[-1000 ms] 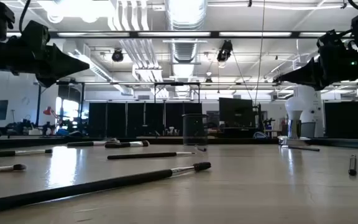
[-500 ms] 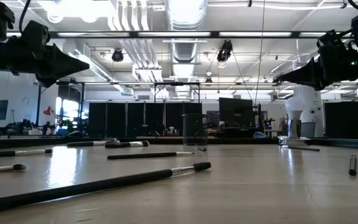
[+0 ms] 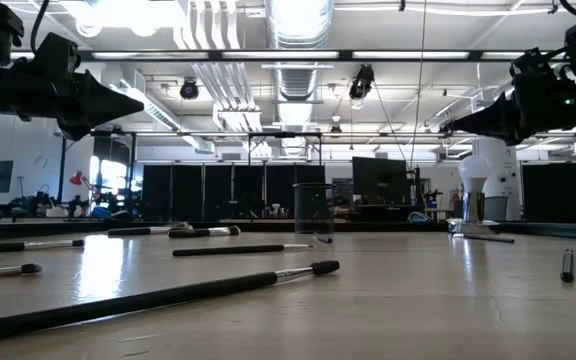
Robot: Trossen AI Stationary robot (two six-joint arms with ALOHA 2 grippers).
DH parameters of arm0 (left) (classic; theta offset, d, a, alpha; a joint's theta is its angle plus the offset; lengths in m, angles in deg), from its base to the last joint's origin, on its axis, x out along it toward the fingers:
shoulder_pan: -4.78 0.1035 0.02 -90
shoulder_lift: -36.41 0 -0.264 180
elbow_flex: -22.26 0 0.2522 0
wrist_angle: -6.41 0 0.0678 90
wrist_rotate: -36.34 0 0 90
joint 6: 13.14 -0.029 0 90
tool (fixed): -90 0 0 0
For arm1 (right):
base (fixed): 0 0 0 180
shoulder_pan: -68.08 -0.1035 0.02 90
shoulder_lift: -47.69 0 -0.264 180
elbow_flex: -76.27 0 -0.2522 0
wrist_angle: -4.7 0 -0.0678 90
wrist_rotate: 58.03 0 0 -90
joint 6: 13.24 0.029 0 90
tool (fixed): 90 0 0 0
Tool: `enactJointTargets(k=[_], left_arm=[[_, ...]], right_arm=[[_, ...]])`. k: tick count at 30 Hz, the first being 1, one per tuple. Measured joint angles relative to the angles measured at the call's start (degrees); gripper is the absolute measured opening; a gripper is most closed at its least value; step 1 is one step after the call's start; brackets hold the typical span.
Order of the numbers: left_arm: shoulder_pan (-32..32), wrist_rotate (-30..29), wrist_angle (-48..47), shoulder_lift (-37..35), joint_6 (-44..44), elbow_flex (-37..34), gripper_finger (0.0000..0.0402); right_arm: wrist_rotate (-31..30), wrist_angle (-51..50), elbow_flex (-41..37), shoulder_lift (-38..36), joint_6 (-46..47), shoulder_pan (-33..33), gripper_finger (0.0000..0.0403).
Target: Put items in baskets/containers
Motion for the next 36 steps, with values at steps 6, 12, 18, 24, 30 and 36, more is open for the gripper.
enactJointTargets(k=[6, 12, 18, 24, 30, 36], left_arm=[[0.00, 0.00, 0.00, 0.02, -0.01, 0.00, 0.0000], [0.00, 0.00, 0.00, 0.00, -0.01, 0.00, 0.0000], [0.00, 0.00, 0.00, 0.02, 0.00, 0.00, 0.0000], [0.00, 0.00, 0.00, 0.00, -0.01, 0.00, 0.0000], [0.00, 0.00, 0.00, 0.01, -0.01, 0.00, 0.0000], [0.00, 0.00, 0.00, 0.00, -0.01, 0.00, 0.0000]], right_arm=[[0.00, -0.01, -0.01, 0.00, 0.00, 0.00, 0.0008], [0.00, 0.00, -0.02, 0.00, 0.00, 0.00, 0.0008], [-0.01, -0.01, -0.01, -0.01, 0.00, 0.00, 0.0008], [0.00, 0.39, -0.01, -0.02, 2.46, -0.02, 0.0008], [-0.05, 3.15, -0.02, -0.02, 12.93, -0.02, 0.0008], [0.04, 11.22, -0.02, -0.07, 18.28, 0.00, 0.0008]])
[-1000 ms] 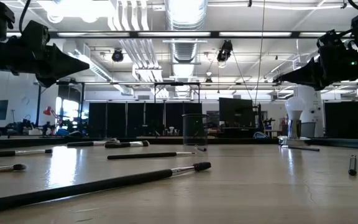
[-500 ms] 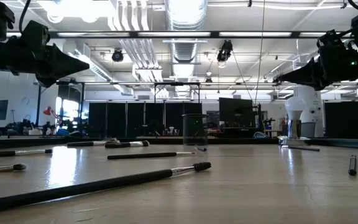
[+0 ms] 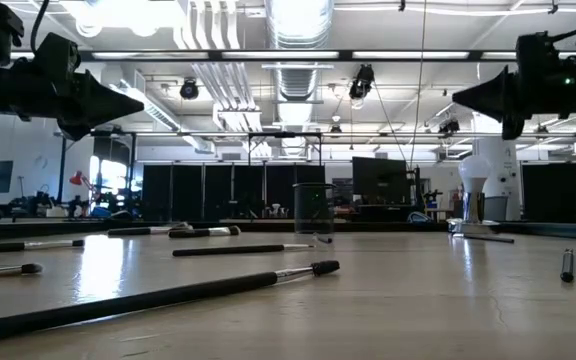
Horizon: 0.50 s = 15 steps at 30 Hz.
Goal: Put items in baskets/containers
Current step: Put the black eyeshadow brush into the black pen holder
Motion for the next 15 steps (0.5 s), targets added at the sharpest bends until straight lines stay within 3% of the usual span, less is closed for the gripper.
enactJointTargets(k=[7, 10, 15], left_arm=[[0.00, 0.00, 0.00, 0.01, 0.01, 0.00, 0.0000], [0.00, 0.00, 0.00, 0.00, 0.02, 0.00, 0.0000], [-0.01, 0.00, 0.00, 0.02, 0.01, 0.00, 0.0000]], right_arm=[[2.57, 6.62, 0.77, 0.33, 7.85, -0.29, 0.0008], [1.94, -3.34, 4.88, 1.07, 10.13, -1.21, 0.0008], [-10.02, -28.79, 15.42, 5.12, 9.40, -4.12, 0.0008]])
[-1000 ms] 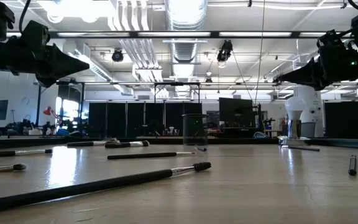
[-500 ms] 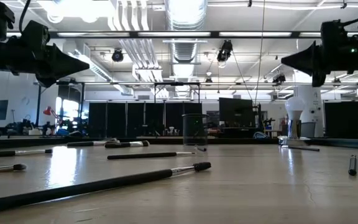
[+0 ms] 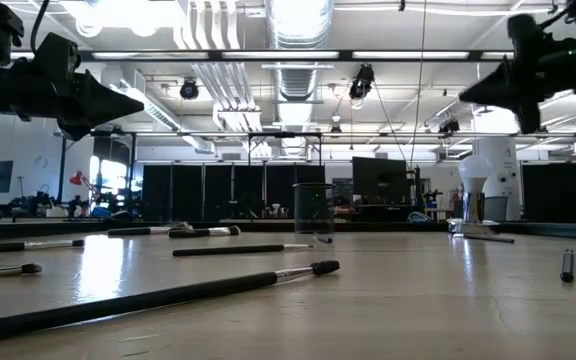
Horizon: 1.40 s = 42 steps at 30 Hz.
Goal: Put items in baskets/containers
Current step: Put the black eyeshadow brush into the black pen holder
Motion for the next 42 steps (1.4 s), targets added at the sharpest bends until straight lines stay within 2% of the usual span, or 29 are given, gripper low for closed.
enactJointTargets(k=[3, 7, 17, 23, 31, 35, 42], left_arm=[[0.01, 0.00, 0.00, 0.00, -0.01, 0.00, 0.0000], [0.01, 0.00, 0.00, -0.01, 0.00, 0.00, 0.0000], [0.01, 0.00, 0.00, 0.00, -0.01, 0.00, 0.0000], [0.01, 0.00, 0.00, 0.00, -0.01, 0.00, 0.0000], [0.01, 0.00, 0.00, 0.00, 0.01, 0.00, 0.0000], [0.01, 0.00, 0.00, 0.00, 0.00, 0.00, 0.0000], [0.01, 0.00, 0.00, -0.02, -0.01, 0.00, 0.0000]], right_arm=[[-4.87, -10.17, 3.80, 4.69, 1.27, -1.85, 0.0008], [-6.86, -14.30, 5.16, 12.42, 5.33, -3.69, 0.0008], [-7.90, -12.66, 6.64, 35.62, 12.25, -5.13, 0.0017], [-7.98, -11.30, 10.52, 48.21, 13.13, -4.60, 0.0069], [-9.64, -10.81, 16.34, 62.48, 13.01, 1.50, 0.0122], [-9.23, -9.94, 18.65, 68.17, 12.14, 2.62, 0.0122], [-9.61, -8.75, 21.39, 76.77, 12.21, 2.64, 0.0093]])
